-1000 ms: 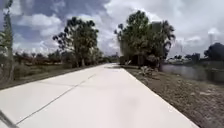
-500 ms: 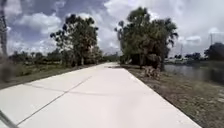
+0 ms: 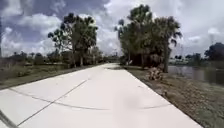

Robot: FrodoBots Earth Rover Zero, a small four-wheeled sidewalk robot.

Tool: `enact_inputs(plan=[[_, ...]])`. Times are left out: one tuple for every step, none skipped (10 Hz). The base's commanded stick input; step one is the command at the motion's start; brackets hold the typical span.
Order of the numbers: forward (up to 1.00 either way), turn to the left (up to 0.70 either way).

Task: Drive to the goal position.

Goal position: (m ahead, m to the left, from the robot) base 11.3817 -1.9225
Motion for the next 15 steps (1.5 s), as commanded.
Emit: enact_inputs(plan=[[0.85, 0.05], [0.85, 0.0], [0.85, 0.0], [0.85, 0.0], [0.85, 0.0], [0.85, 0.0], [0.85, 0.0], [0.85, 0.0], [0.85, 0.0], [0.85, 0.0], [0.85, 0.0], [0.85, 0.0], [0.85, 0.0], [0.85, 0.0], [0.85, 0.0]])
